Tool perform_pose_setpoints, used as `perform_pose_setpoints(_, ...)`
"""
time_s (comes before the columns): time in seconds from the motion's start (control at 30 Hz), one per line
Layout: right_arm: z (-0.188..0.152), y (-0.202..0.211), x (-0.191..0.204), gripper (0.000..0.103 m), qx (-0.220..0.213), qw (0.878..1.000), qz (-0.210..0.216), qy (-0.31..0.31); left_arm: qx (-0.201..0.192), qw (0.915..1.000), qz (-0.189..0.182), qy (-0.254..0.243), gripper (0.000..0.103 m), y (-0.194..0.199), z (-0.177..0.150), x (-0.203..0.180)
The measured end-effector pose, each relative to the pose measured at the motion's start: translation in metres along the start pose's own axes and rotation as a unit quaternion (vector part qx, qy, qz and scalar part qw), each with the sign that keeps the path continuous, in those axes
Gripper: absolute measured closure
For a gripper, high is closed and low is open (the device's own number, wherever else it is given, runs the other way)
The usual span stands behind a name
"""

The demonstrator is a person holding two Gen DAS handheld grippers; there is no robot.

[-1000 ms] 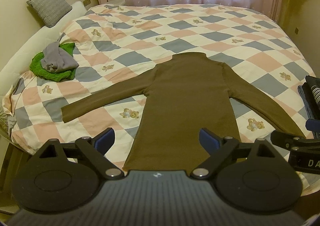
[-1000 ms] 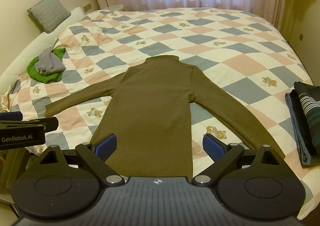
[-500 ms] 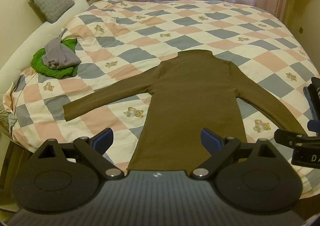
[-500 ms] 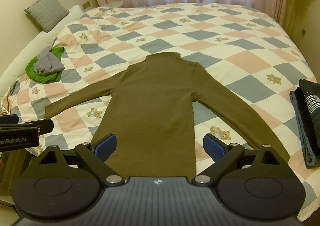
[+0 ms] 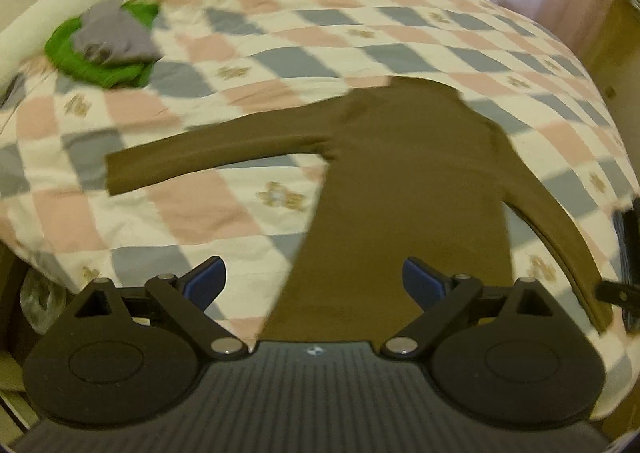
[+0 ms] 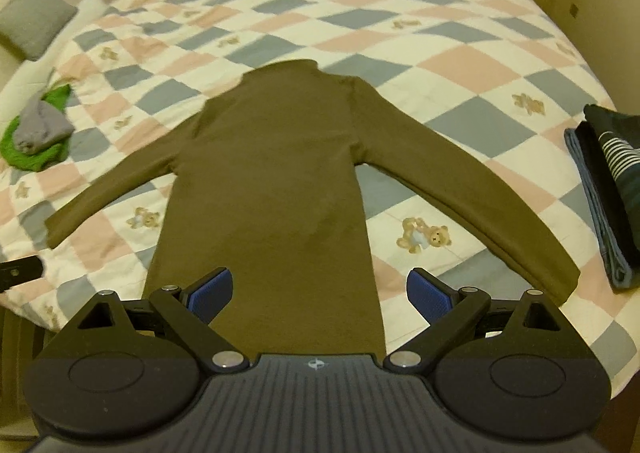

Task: Fold clothes
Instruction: 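Grasp the sleeve cuff with the left gripper and fold it toward the body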

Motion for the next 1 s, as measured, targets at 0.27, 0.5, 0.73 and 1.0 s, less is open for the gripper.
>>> perform_pose_setpoints(0.27,0.033,-0.038,0.065,0.007,0.008,1.000,0.017,0.010,0.000,0.9827,-0.026,0.183,0.009,-0.042,0.033,0.139)
perform_pose_setpoints(0.5,0.043,-0.086,0.136,0.012,0.013,0.996,0.005,0.087,-0.007,0.9494,-0.017,0.313,0.013,-0.097,0.033,0.261)
perform_pose_setpoints(0.73,0.025,-0.144,0.191,0.012,0.066,0.990,-0.012,0.128,-0.037,0.8918,-0.041,0.449,0.014,-0.155,0.027,0.343)
perform_pose_setpoints(1.0,0.007,-0.193,0.209,0.011,0.110,0.985,-0.013,0.135,-0.091,0.7997,-0.074,0.589,0.014,-0.206,0.008,0.397)
Point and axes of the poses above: each gripper's, at about its wrist camera, not at the fingertips, and y roughly against the way its jaws point, x to its left, z to its top, the point moved 7 cm from there along -y, roughly the way its jaws point, and after that the axes turned 9 degrees about -z, right-handed, at the moved point
